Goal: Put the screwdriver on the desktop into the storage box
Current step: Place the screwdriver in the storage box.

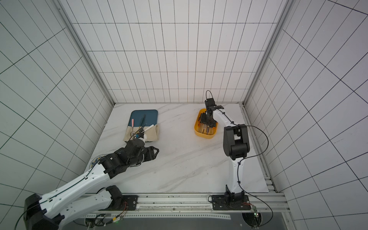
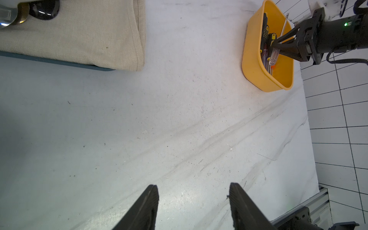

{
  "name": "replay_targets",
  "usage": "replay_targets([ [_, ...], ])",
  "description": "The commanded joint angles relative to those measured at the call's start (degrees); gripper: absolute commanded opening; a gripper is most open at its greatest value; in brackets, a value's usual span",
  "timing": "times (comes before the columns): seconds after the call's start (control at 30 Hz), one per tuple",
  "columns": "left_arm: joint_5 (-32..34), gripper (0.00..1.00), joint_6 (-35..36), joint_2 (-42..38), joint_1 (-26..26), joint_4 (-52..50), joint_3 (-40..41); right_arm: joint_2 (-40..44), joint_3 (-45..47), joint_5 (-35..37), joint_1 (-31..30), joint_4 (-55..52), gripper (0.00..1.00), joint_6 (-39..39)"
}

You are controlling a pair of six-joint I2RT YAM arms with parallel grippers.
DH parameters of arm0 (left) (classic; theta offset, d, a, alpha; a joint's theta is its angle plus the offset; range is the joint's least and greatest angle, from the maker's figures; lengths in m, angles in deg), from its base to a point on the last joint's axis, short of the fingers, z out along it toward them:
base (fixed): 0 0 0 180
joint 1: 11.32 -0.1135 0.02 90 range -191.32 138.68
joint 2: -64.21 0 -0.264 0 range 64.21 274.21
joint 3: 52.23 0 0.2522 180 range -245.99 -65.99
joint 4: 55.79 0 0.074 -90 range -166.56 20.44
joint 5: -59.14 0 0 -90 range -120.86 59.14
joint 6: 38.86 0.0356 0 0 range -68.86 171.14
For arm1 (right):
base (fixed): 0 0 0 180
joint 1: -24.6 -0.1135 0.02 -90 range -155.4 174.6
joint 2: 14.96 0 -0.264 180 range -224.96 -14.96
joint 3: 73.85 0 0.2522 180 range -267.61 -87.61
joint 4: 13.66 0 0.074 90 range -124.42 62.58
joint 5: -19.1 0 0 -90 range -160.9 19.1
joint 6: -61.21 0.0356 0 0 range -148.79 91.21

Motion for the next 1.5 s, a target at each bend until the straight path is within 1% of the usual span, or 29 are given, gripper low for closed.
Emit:
replay_targets([
  [0.0,-0.11,0.60,-0.24,0.24,-0.38,-0.40,0.52,-1.52,-2.83,0.49,0.47,-1.09,0.07,-0.63],
  [0.67,-1.23,0.60,-0.59,0.87,-0.90,0.03,1.01,-0.98,-3.14,-0.31,0.38,-0.75,0.07,-0.09],
  [0.93,-2.21,0.60,-0.77,1.39,-0.90,-1.16,0.34,-4.33,-6.02,0.57,0.47,-2.24,0.14,-0.21],
  [1.13,-1.95,0.60,-0.94,1.23,-0.85,-1.21,0.44,-5.55,-7.26,0.93,0.47,-2.46,0.25,0.33],
  [1.47,-1.78,0.60,-1.21,1.66,-0.91,-1.21,0.43,-5.09,-9.24,0.69,0.47,-3.95,0.30,0.16],
])
